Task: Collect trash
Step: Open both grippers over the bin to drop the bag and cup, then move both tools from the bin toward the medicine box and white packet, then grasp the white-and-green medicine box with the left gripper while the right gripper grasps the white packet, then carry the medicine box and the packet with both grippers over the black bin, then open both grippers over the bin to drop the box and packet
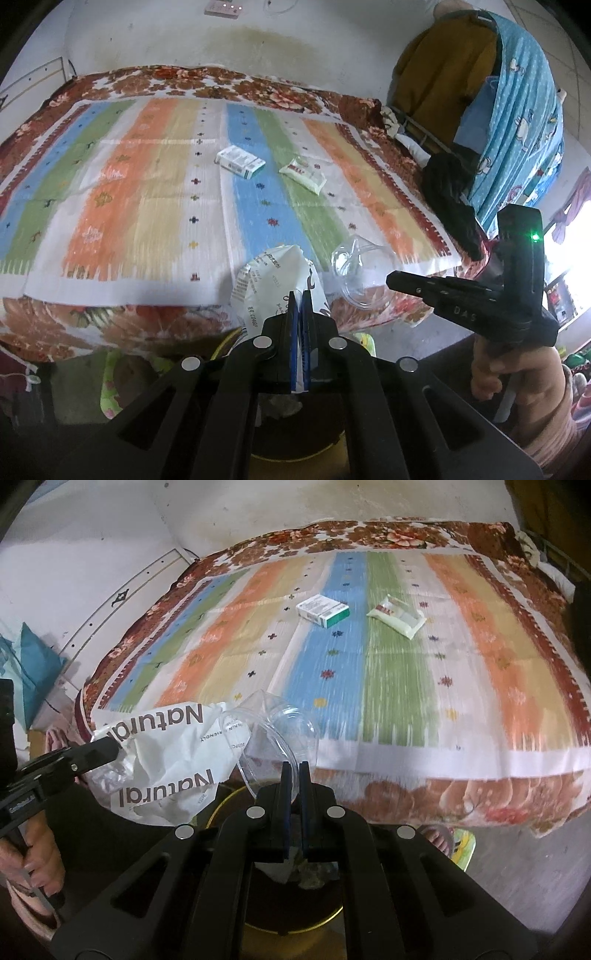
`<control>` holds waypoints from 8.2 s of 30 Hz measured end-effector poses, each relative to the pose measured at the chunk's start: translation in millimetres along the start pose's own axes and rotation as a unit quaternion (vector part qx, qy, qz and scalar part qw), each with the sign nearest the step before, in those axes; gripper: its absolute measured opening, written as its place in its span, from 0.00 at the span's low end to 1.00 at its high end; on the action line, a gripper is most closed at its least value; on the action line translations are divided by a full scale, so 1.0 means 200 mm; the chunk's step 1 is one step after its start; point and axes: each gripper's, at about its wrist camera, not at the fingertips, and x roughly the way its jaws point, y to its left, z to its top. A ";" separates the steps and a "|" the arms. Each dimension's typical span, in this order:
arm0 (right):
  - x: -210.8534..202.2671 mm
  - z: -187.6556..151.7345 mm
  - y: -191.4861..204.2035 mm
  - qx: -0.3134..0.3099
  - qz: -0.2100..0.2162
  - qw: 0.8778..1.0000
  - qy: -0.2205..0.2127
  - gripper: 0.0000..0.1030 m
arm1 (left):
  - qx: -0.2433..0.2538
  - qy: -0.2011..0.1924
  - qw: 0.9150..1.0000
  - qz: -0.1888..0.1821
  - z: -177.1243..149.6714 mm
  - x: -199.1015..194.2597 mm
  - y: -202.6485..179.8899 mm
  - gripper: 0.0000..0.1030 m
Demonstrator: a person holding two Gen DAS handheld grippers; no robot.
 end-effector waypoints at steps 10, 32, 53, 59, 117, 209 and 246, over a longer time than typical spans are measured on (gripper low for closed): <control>-0.07 -0.24 0.02 0.010 0.015 1.000 0.005 0.03 | 0.010 0.023 1.000 -0.002 -0.16 0.01 -0.05 0.01; 0.00 -0.53 0.10 0.009 -0.012 0.999 0.051 0.08 | 0.004 0.086 0.995 0.049 -0.41 0.12 -0.09 0.10; 0.02 -0.41 0.10 0.007 -0.013 0.999 0.035 0.34 | -0.050 0.071 0.995 0.048 -0.22 0.15 -0.01 0.36; 0.02 -0.29 0.08 0.001 -0.021 0.999 0.029 0.42 | -0.048 0.071 0.995 0.051 -0.11 0.18 0.01 0.45; 0.87 1.00 -0.58 -0.069 -0.192 0.978 0.030 0.91 | -0.092 0.115 0.974 0.172 1.18 1.32 0.35 0.94; 0.29 0.74 -0.18 -0.076 -0.114 0.990 0.025 0.22 | -0.043 0.061 0.995 0.068 0.84 0.53 0.05 0.76; 0.00 -0.16 0.03 -0.019 0.002 0.999 0.026 0.24 | 0.020 0.039 0.999 0.017 0.00 0.11 -0.08 0.76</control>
